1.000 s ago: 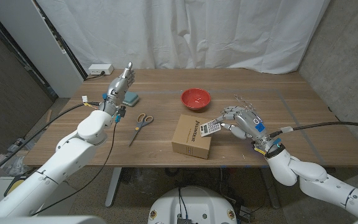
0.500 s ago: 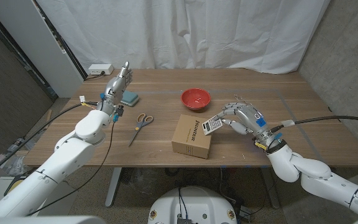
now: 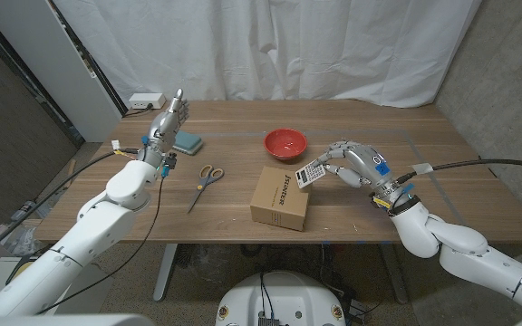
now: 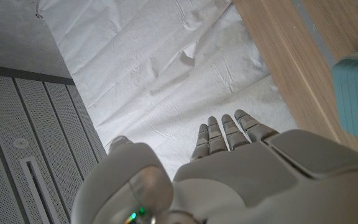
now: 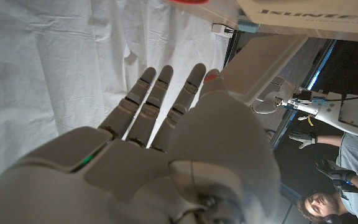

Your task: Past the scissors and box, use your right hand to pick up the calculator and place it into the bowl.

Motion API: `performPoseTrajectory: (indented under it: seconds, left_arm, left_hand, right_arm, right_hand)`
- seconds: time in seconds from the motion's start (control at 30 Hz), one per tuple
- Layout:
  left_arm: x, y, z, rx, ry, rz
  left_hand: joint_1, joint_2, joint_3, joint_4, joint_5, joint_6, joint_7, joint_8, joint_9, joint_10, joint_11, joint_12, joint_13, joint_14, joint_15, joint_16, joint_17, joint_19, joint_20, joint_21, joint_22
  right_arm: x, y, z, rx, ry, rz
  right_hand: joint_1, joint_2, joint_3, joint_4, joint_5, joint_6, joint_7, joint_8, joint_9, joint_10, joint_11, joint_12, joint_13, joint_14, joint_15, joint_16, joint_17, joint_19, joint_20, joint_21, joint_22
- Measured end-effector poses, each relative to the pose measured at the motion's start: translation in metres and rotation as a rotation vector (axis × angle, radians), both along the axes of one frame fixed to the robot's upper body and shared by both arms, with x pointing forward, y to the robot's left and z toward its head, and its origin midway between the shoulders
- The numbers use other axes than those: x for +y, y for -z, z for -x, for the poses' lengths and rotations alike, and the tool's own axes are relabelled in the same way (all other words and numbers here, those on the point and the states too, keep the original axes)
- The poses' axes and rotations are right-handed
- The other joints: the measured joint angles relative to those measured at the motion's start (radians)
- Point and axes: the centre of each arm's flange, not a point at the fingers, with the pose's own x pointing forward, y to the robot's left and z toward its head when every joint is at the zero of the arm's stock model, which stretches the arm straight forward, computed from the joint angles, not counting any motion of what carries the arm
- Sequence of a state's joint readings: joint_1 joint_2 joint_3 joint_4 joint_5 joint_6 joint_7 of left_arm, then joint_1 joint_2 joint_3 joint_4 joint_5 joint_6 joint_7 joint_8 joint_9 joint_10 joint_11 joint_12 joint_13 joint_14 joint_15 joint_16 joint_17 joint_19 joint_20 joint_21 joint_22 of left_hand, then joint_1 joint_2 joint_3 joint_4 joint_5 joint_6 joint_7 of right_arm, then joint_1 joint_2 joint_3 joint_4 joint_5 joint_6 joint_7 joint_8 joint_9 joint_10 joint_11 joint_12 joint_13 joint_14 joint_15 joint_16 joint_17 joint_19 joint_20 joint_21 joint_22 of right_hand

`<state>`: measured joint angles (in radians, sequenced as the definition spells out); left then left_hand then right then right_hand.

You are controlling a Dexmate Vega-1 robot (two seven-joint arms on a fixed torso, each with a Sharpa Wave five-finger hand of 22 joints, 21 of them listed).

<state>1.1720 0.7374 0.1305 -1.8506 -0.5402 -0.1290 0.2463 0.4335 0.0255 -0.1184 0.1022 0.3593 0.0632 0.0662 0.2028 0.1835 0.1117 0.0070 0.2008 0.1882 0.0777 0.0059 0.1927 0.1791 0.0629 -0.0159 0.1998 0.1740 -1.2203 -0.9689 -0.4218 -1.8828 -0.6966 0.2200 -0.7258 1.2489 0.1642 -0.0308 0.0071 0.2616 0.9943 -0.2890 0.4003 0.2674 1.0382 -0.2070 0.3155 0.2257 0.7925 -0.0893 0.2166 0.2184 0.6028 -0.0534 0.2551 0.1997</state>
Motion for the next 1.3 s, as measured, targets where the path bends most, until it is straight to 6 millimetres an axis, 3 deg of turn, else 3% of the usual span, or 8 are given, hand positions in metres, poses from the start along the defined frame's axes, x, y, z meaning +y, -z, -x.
performPoseTrajectory:
  seconds: [0.83,1.3]
  left_arm:
    - [0.016,-0.009,0.010,-0.048,-0.025,0.021]
    - [0.017,-0.004,0.016,-0.045,-0.028,0.025]
  left_hand:
    - [0.000,0.000,-0.002,0.002,0.000,0.000,0.000,-0.003,0.000,0.000,0.000,0.000,0.000,0.000,0.000,0.000,0.000,0.000,0.000,0.000,0.000]
    - [0.005,0.005,-0.006,-0.001,0.000,0.000,0.000,-0.003,0.000,0.000,0.000,0.000,0.000,0.000,0.000,0.000,0.000,0.000,0.000,0.000,0.000]
  right_arm:
    - [-0.001,-0.037,0.000,0.011,0.013,-0.016]
    - [-0.004,-0.059,0.006,-0.001,0.012,-0.019]
  right_hand:
    - [0.004,-0.004,0.004,0.004,0.000,0.002,0.002,-0.006,0.014,0.005,-0.005,0.000,0.005,0.006,-0.003,0.000,0.000,0.000,0.000,-0.004,0.000]
    - [0.004,-0.004,0.004,0.004,-0.007,0.002,0.002,-0.009,0.020,0.005,-0.005,0.000,0.005,0.006,-0.003,-0.006,0.000,0.000,0.000,-0.004,0.001]
